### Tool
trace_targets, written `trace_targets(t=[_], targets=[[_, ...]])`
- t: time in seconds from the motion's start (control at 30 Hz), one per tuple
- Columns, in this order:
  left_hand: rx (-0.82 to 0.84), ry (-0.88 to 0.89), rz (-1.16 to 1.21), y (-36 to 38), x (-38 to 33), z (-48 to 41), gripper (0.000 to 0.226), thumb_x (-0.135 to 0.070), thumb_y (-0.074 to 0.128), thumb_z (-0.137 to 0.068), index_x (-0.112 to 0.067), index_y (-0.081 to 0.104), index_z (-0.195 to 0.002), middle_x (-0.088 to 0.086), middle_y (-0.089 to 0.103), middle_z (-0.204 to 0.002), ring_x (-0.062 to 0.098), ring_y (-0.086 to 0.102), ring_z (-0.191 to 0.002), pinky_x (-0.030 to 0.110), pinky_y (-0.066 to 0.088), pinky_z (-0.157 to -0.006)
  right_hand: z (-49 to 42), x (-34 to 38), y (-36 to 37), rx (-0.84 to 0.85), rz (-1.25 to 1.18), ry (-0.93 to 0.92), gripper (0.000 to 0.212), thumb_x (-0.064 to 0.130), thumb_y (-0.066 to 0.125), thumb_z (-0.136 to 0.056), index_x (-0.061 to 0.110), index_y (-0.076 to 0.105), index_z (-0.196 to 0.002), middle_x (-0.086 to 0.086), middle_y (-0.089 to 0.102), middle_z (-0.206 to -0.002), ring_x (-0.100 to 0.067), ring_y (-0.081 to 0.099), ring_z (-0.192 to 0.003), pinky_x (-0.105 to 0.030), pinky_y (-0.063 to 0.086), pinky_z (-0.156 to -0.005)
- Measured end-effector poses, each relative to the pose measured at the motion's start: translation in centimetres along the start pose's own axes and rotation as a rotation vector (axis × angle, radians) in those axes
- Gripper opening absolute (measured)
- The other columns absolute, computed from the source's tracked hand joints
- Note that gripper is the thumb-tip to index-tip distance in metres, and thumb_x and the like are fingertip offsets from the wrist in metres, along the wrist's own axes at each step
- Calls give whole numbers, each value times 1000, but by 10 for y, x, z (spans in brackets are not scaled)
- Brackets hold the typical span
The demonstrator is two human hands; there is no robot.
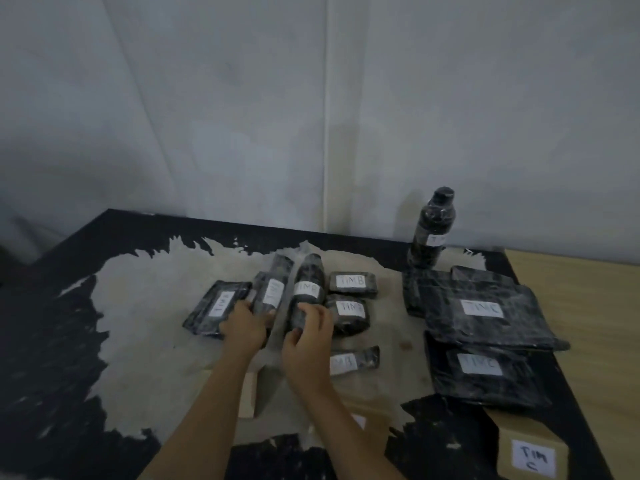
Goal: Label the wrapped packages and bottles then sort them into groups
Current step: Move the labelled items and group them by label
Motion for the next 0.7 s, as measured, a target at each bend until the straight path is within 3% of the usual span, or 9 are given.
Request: trace_targets(t=[0.1,0.17,0.27,0.37,0.43,0.53,0.7], targets=[[47,51,-235,5,-6,-16,45,-36,57,-89,-5,50,-122,20,58,-119,37,50,-114,41,42,-92,-22,8,41,169,-57,104,40,4,41,-93,12,44,-133,-5,39,-134,-20,45,-121,-20,39,-99],[78,169,-423,6,-19,-23,28,-23,49,-94,-3,55,-114,17,63,-111,31,57,-105,34,42,-87,-36,9,63,243,-69,176,40,8,39,-96,12,44,-135,-5,42,-135,-20,44,-124,-26,39,-104],[97,319,-625,2,-32,-33,23,-12,44,-96,-2,64,-102,2,58,-77,17,56,-75,26,45,-77,-51,7,93,339,-93,297,36,13,34,-99,8,50,-130,-10,50,-129,-23,52,-114,-33,45,-97],[29,377,-561,-11,-38,-45,20,-10,48,-94,-4,65,-85,2,56,-69,15,55,-67,19,40,-61,-58,2,110,354,-71,349,27,21,33,-100,9,56,-91,-6,55,-86,-11,48,-69,-22,41,-63],[-29,334,-414,-23,-31,-55,21,-10,51,-91,-9,62,-75,-2,46,-58,12,44,-55,21,30,-50,-57,-1,116,366,-56,372,34,27,34,-101,12,47,-73,2,46,-68,-8,42,-57,-17,32,-50],[-90,272,-189,-39,-20,-67,20,-7,53,-88,-4,64,-71,5,53,-63,22,49,-61,29,31,-52,-57,-2,120,357,3,376,43,30,36,-100,13,44,-61,-1,48,-64,-12,45,-56,-24,34,-52],[-97,223,-167,-57,3,-94,15,-7,54,-86,2,66,-90,16,61,-87,29,55,-81,31,43,-73,-65,-8,128,297,90,427,29,20,40,-93,15,37,-64,-12,47,-85,-22,46,-72,-32,38,-62]])
Point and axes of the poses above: each hand's wrist, its own z-axis away from the middle knuckle, its own y-axis out of the palm, x = y × z, the point moved 9 cm from there along -z, towards the middle knuckle
